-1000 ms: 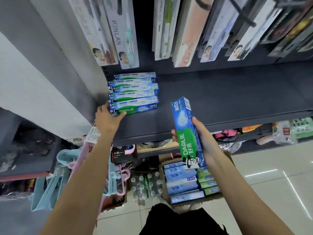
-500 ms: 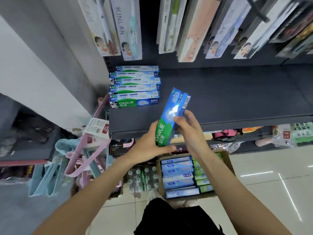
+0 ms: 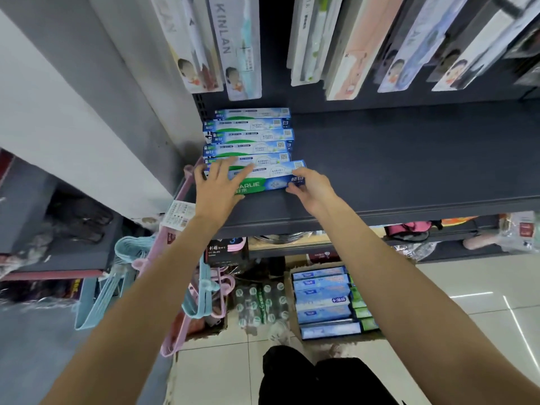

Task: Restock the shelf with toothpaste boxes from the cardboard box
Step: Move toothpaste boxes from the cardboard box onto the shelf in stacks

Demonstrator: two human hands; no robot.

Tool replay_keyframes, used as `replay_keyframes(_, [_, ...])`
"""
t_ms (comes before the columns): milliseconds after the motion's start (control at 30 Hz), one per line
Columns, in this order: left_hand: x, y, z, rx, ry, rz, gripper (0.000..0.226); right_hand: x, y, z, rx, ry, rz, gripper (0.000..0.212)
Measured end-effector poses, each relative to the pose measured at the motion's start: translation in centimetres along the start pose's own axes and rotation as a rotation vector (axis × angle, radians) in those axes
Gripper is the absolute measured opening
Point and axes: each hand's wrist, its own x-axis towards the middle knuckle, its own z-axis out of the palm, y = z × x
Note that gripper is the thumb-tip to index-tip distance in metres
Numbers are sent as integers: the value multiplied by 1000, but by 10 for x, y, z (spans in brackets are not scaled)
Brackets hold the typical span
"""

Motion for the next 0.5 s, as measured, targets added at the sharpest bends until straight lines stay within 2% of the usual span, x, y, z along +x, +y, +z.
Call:
replay_keyframes(67, [-4, 6, -5, -89, 14, -124, 68, -8, 1, -7, -35, -28, -21, 25])
replay_keyframes(133, [-16, 13, -8, -164, 103, -197, 57, -23, 8, -26, -110, -74, -44, 35])
replay_keyframes(233, [-49, 34, -11, -278, 302, -199, 37, -60, 30, -82, -336, -63, -159, 34])
replay_keyframes(300, [-78, 62, -19, -443, 367, -171, 29, -86, 47, -132, -471, -93, -246, 28])
replay_keyframes(400, [-127, 119, -26, -665, 258, -145, 26, -111, 74, -213, -759, -122, -269, 27])
replay_keyframes(500, [-165, 175, -13, -769, -71, -179, 26, -107, 100, -298, -1248, -136, -238, 22])
